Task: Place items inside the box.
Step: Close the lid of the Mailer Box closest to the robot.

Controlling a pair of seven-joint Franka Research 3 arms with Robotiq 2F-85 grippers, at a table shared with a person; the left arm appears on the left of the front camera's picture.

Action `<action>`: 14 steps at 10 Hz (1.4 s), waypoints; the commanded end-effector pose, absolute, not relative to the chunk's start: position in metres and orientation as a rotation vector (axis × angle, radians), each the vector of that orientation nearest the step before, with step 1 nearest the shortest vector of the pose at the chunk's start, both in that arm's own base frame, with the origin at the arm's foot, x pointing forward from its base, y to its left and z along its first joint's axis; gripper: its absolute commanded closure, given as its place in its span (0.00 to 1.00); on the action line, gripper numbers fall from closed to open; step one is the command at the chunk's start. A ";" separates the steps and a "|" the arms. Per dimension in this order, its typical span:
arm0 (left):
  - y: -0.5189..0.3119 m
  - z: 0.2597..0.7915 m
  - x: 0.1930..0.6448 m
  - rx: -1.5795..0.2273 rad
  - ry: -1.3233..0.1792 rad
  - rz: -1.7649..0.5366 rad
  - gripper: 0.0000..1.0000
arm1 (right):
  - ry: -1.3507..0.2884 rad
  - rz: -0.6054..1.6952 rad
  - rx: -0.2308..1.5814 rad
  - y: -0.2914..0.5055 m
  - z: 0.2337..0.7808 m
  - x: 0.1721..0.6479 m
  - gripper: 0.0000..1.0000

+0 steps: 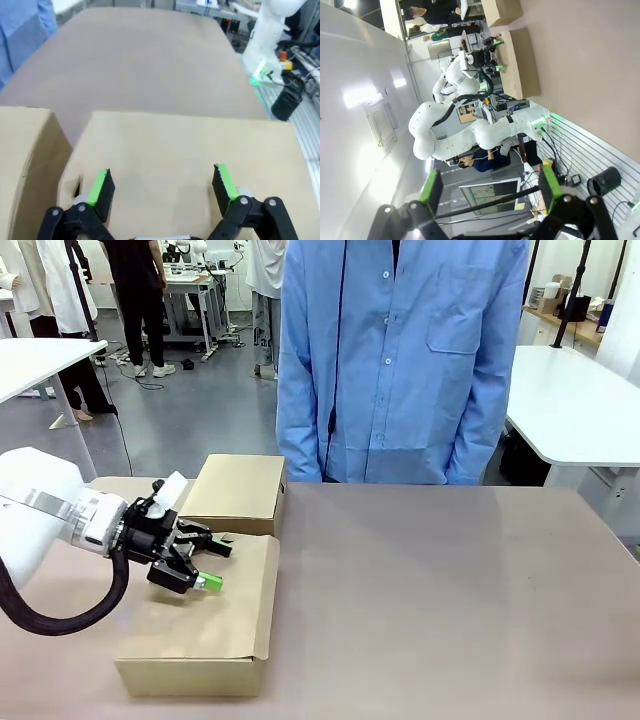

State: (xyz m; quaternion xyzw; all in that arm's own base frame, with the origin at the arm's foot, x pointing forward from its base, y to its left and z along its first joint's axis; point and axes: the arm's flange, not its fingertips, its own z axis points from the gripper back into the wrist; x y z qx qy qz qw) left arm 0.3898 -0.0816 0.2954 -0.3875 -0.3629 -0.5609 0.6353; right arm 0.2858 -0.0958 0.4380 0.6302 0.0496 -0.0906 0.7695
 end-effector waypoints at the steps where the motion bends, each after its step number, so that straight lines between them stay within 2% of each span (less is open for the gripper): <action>1: -0.044 0.326 0.327 -0.981 -0.954 -1.252 0.00 | 0.121 -0.210 1.375 -0.097 0.444 0.286 0.00; 3: -0.004 0.358 0.316 -1.167 -1.004 -1.215 0.00 | 0.121 -0.210 1.375 -0.097 0.444 0.286 0.00; 5: 0.026 0.368 0.325 -1.148 -0.692 -0.965 0.00 | 0.121 -0.210 1.375 -0.097 0.444 0.286 0.00; 6: 0.046 0.374 0.331 -1.202 -0.622 -0.746 0.00 | 0.121 -0.210 1.375 -0.097 0.444 0.286 0.00; 7: 0.065 0.384 0.341 -1.197 -0.533 -0.327 0.00 | 0.121 -0.210 1.375 -0.097 0.444 0.286 0.00; 10: 0.125 0.395 0.359 -1.373 -0.384 0.148 0.00 | 0.121 -0.210 1.375 -0.097 0.444 0.286 0.00; 12: 0.140 0.407 0.362 -1.477 -0.275 0.211 0.00 | 0.121 -0.210 1.375 -0.097 0.444 0.286 0.00; 14: 0.143 0.413 0.358 -1.554 -0.306 0.118 0.00 | 0.121 -0.210 1.375 -0.097 0.444 0.286 0.00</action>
